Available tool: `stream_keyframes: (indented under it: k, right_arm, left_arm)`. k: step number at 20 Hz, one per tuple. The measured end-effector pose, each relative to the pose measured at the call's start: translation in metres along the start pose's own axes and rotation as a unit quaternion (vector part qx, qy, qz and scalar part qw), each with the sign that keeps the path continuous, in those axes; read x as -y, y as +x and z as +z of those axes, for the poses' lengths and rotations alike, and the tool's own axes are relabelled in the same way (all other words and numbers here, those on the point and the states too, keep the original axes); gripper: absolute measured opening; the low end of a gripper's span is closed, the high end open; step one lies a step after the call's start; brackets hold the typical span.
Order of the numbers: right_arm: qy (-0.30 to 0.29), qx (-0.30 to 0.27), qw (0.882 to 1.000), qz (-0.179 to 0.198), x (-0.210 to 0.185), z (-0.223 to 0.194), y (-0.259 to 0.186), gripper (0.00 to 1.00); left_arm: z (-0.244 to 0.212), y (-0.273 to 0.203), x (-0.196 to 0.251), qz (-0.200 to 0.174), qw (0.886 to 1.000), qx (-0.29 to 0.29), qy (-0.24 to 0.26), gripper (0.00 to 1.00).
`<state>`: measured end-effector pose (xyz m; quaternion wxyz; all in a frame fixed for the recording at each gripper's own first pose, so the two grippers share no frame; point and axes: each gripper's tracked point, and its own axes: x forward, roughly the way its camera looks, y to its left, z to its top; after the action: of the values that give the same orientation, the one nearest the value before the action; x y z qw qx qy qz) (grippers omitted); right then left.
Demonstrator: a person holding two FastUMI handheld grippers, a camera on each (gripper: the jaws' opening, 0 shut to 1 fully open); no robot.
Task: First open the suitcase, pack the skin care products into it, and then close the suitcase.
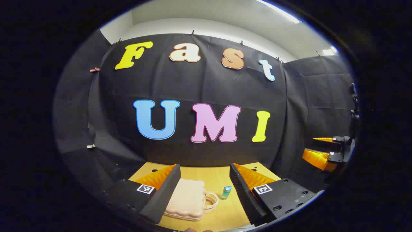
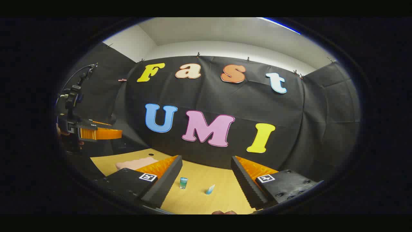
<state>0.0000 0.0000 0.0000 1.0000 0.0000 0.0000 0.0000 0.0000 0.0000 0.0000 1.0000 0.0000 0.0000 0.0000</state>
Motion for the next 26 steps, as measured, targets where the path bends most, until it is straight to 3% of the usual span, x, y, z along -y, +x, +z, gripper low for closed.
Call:
stream_keyframes:
  k: [5, 14, 17, 20, 24, 26]
  right_arm:
    - [-0.004, -0.009, 1.000, 0.009, 0.005, -0.006, -0.006, 0.96]
    - [-0.001, 0.002, 1.000, -0.017, 0.020, -0.005, 0.001, 0.96]
    - [-0.001, -0.002, 1.000, -0.023, 0.019, -0.010, -0.002, 0.99]
    - [0.004, -0.007, 1.000, -0.020, 0.012, -0.018, -0.002, 0.94]
    - [0.001, -0.013, 1.000, -0.021, 0.004, -0.028, 0.004, 0.96]
    - [-0.009, -0.012, 0.999, -0.028, 0.005, -0.033, 0.006, 0.96]
  left_arm:
    - [0.007, 0.000, 0.008, 0.000, 1.000, 0.006, 0.010, 0.96]
    - [0.000, 0.016, 0.020, -0.006, 1.000, 0.009, -0.010, 0.96]
    - [-0.005, 0.018, 0.019, -0.005, 1.000, 0.010, 0.007, 0.96]
    - [-0.013, 0.021, 0.026, -0.019, 1.000, 0.017, 0.016, 0.96]
    - [-0.044, 0.033, 0.048, -0.068, 0.998, -0.005, -0.003, 0.96]
    - [-0.060, 0.039, 0.054, -0.083, 0.996, -0.014, 0.014, 0.96]
